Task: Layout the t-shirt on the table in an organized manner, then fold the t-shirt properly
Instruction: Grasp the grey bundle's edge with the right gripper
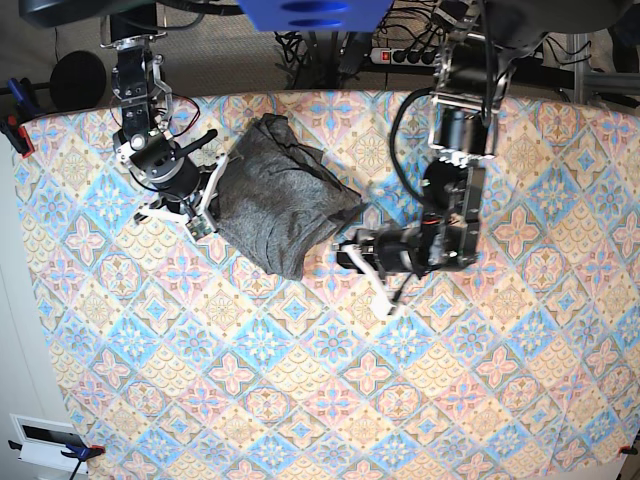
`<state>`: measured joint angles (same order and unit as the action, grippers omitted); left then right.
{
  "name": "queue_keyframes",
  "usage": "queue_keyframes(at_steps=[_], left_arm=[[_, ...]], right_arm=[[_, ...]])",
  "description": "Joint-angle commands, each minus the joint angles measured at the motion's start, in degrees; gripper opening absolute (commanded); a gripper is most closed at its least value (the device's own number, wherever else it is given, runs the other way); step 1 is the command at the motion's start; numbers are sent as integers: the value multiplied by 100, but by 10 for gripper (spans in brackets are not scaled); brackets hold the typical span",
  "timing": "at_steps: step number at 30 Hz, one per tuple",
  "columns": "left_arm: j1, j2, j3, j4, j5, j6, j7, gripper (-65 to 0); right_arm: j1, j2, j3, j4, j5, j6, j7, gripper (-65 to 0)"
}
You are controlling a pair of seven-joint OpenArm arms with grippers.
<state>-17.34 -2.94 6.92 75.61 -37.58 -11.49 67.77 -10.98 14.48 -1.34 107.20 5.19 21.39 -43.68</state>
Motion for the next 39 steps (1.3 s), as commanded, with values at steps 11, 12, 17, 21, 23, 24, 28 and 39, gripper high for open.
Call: queue_keyframes(at_steps=[11,12,17,21,23,24,28,39], left_arm=[[1581,-1143,7,1937,-88,-43,67,-650],[1756,-1249,7,1937,-88,-43,-126,-650],[2240,-1592,7,1946,-79,-43,-645,-650],[2504,-1636,-10,1955,-97,-43,-645,-650],[2600,-1644,-63,1955,-88,-43,-645,-650],[2635,-1644,-46,1955,-88,-43,-645,-650],[2723,-1644,-10,1955,-105,-43,-645,-650],[2741,-1636,-10,1911,-61,-43,-662,-650]], right_arm=[[-436,25,-178,520,83,2,91,-650],[-550,25,-292,520,83,2,91,-650],[-708,25,-1206,520,83,2,91,-650],[-717,25,-1549,669,74,2,100,-650],[-717,25,-1584,740,74,2,109,-650],[-717,25,-1584,740,74,2,109,-650],[-717,25,-1558,740,74,2,126,-650],[-656,-433,-626,801,83,2,267,-650]])
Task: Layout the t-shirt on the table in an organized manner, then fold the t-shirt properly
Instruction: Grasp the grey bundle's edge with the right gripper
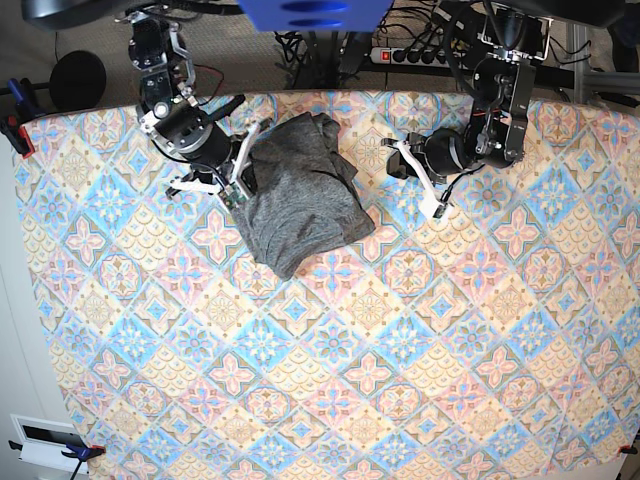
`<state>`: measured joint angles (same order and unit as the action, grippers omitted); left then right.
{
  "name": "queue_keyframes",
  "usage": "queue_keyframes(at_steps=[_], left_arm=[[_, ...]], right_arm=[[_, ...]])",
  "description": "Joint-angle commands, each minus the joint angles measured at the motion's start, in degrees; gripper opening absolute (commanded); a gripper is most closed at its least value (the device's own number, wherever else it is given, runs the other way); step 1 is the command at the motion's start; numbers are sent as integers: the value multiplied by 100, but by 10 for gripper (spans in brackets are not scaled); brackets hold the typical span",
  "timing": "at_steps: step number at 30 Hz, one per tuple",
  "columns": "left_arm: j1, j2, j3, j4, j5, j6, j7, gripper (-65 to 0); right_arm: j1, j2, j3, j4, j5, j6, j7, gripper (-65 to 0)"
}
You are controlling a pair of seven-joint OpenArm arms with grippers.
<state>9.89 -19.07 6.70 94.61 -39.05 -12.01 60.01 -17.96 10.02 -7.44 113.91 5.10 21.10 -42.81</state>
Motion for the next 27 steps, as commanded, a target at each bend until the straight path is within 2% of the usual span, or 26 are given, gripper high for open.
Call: queue_keyframes(at_steps=[1,4,10,17,27], left_arm=[[9,-23,11,12,111,10,122,-650],[18,-5,11,12,322,10,105,-650],[26,4,11,12,586,-17,87,-650],[35,4,11,12,586,-25,87,-650],[35,4,-15,12,577,-25,78,-650]], right_arm=[[42,-110,37,130,92,30,224,-650],[24,-294,-113,130,92,30,250,-650],[33,-347,-913,113,92,30,285,-650],[33,-681,-974,42,92,30,689,-650],[33,-760,-1010,-274,101,30,1806,-650]])
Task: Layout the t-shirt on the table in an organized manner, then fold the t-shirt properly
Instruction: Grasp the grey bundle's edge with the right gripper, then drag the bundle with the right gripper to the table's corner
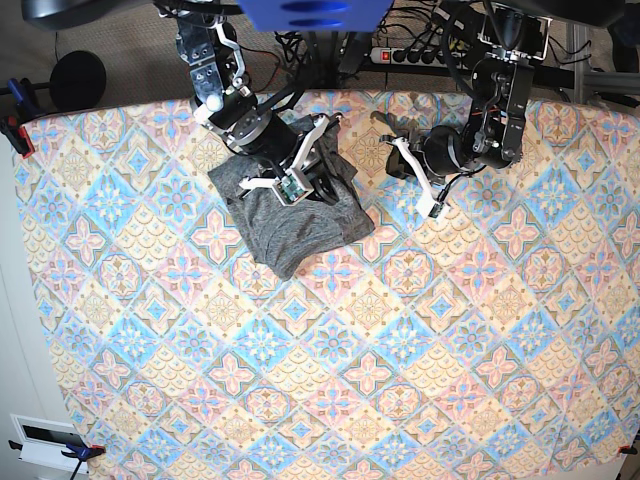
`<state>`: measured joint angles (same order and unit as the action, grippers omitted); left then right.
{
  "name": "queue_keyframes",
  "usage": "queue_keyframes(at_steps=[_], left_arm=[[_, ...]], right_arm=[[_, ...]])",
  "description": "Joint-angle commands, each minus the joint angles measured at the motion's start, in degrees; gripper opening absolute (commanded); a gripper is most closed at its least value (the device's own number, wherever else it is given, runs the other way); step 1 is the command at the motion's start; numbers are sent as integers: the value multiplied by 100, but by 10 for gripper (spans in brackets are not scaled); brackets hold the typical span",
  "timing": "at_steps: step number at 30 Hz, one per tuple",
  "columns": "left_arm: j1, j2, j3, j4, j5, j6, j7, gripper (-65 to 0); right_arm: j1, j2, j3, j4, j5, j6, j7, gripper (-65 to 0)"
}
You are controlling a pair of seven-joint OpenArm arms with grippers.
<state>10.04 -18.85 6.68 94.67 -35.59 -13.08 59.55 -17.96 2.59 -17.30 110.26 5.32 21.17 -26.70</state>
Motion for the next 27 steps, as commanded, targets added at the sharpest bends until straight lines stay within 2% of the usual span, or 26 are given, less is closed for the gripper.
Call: queue_keyframes(at_steps=[1,8,14,18,21,25,27], left_arm=[[20,-18,-22,5,232,82,124,-650],[20,-18,-39,5,232,82,124,-650],[20,-45,-74,14,232,82,124,-650],[90,-53,-866,32,232,64,124,-650],[108,-53,-1402,40,223,55,124,-650],[108,-238,-1648,40,197,55,124,-650],[117,-255,-1657,40,197,55,124,-650]], right_arm=[[-2,-26,-129,100,79,24,248,-650],[33,-26,-938,82,79,24,265,-650],[33,-52,-1061,-595,88,24,301,-650],[42,-351,-1044,-1298,79,24,327,-650],[174,-439,-1044,-1483,79,24,476,-650],[508,-483,-1052,-1588,79,15,661,-650],[543,-580,-1052,-1711,79,-99,749,-650]])
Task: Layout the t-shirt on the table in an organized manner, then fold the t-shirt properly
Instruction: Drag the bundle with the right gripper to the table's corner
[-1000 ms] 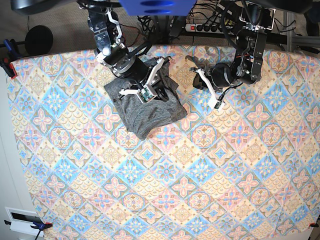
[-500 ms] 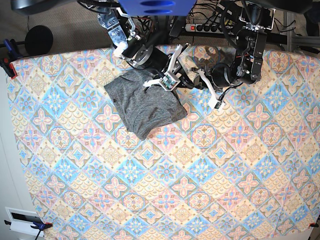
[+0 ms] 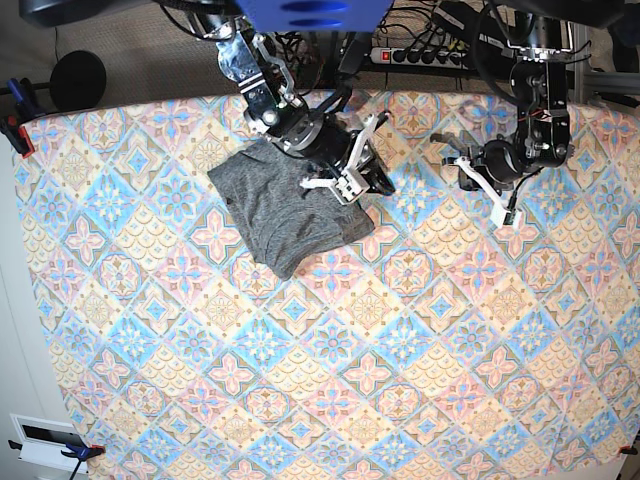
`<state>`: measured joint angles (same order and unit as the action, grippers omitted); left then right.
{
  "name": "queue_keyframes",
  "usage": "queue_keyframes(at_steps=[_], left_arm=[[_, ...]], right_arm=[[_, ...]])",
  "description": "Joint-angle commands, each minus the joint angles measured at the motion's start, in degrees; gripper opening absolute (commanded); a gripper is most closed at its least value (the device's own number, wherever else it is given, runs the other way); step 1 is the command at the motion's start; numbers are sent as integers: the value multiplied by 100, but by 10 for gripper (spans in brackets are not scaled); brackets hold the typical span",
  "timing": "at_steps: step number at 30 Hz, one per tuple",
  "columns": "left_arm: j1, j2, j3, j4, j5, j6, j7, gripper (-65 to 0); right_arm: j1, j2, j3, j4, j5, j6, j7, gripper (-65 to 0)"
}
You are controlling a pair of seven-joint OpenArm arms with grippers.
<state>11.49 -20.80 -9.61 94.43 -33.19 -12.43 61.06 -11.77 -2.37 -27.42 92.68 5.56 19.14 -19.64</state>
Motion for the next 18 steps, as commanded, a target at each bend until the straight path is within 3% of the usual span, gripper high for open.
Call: queue_keyframes(at_steps=[1,12,15,18], left_arm=[[-19,-61,-28,64,-44,-10,-27,-650],[-54,-43,-28,38,-35,-10,-27,-650],[-54,-35,-28,38,-26,-10,-35,-650],[-63,-35,-28,38,-17,-10,-35,-650]], right_arm=[[-76,-128,-23,-7,55,-19,105,-650],[214,-277,135,-772,55,-406,570,-650],[214,-304,373,-965,55,-634,685,-650],[214,-304,584,-1088,55,-661,694,-650]])
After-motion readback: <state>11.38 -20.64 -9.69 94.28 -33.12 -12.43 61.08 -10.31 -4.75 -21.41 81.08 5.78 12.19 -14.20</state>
